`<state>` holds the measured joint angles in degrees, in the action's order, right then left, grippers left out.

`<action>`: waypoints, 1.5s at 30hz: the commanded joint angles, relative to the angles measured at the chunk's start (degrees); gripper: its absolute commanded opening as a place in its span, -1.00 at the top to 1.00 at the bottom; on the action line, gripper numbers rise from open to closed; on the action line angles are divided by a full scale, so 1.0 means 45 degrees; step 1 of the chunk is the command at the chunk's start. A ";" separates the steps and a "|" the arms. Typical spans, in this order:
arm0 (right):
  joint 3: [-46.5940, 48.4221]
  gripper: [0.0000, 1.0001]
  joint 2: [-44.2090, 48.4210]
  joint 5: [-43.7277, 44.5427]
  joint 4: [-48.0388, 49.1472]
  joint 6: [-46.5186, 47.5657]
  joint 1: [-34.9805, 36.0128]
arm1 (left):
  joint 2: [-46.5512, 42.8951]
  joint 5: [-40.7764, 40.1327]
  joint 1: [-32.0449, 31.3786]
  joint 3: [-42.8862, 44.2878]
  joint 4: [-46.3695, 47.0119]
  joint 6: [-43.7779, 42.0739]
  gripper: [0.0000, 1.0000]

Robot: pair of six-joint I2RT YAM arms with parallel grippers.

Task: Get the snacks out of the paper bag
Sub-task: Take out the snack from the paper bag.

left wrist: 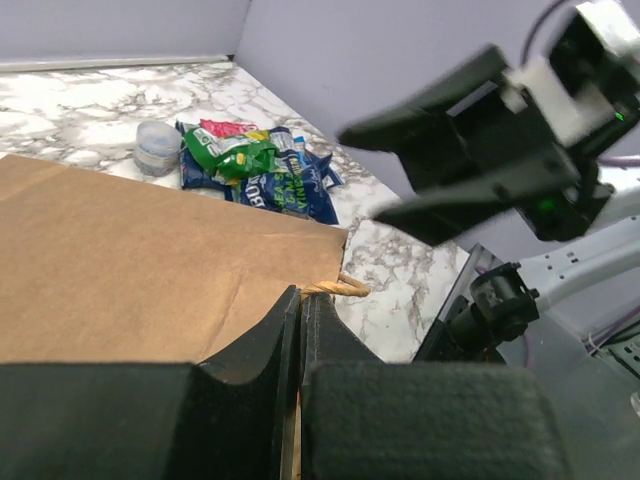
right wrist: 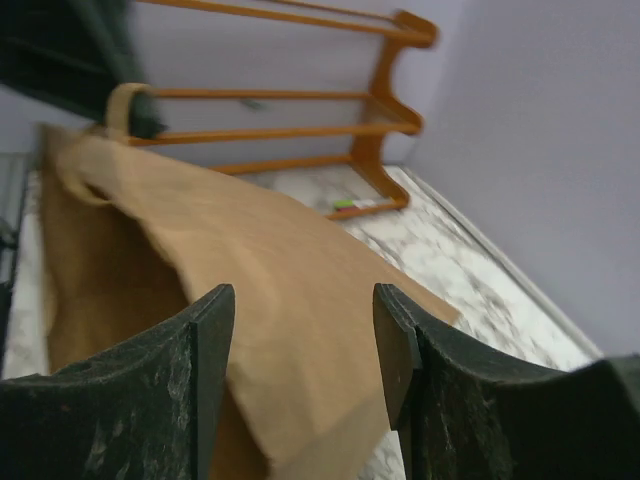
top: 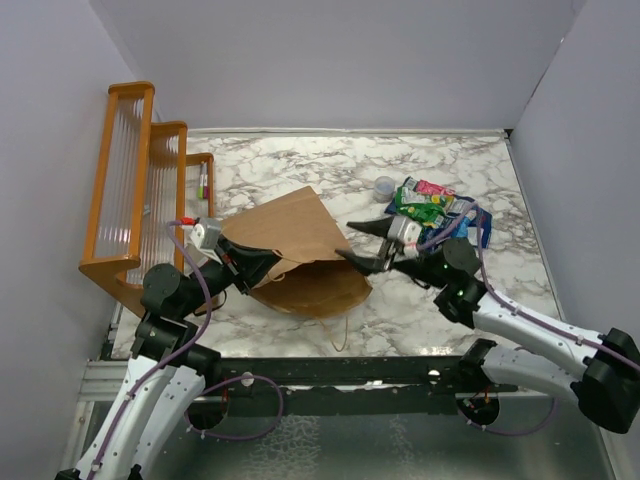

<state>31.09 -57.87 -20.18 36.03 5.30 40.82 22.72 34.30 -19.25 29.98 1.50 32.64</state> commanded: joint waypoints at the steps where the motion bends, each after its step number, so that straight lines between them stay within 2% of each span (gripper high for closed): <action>1: -0.0556 -0.15 0.0748 -0.2299 0.0429 0.4129 0.2291 | -0.0078 -0.0996 -0.0009 0.0167 -0.0275 -0.0184 1.00; 7: -0.0252 -0.10 0.0450 -0.2832 -0.1677 0.7307 0.4463 | -0.0098 -0.1607 -0.0009 0.0171 -0.0269 -0.0187 1.00; 9: -0.0192 -0.04 0.0012 -0.1997 -0.1948 0.8100 0.5088 | -0.0125 -0.1771 -0.0005 0.0148 -0.0150 -0.0118 1.00; 13: 0.0022 0.20 -0.1137 0.0301 -0.2346 0.9563 0.6061 | -0.0066 -0.1590 -0.0020 0.0168 0.0069 -0.0023 1.00; 17: 0.0233 0.27 -0.2343 0.2574 -0.1947 1.0151 0.6095 | 0.0019 -0.1093 -0.0016 0.0205 0.0220 -0.0027 1.00; 21: 0.0600 0.29 -0.3456 0.3666 -0.1629 1.0537 0.6087 | -0.0029 -0.0174 -0.0015 -0.0042 0.1030 0.0132 1.00; 26: 0.0964 0.31 -0.5411 0.4307 -0.0336 1.0695 0.6086 | -0.0001 0.1005 -0.0009 -0.0422 0.2355 0.0608 1.00; 34: 0.1883 0.35 -0.7634 0.3355 0.1023 0.9924 0.6686 | -0.0141 0.1159 -0.0017 -0.0353 0.2730 0.1019 1.00; 42: 0.1897 0.30 -0.8421 0.2615 0.3223 0.7823 0.6846 | -0.0057 0.1044 -0.0009 -0.0821 0.4832 0.2511 1.00; 45: 0.1914 0.24 -0.8646 0.3698 0.3680 0.7489 0.6831 | 0.0024 0.1083 -0.0010 -0.0928 0.5556 0.3010 1.00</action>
<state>38.52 -95.07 -6.26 45.06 43.90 71.22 22.72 37.98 -19.25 26.37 18.72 41.82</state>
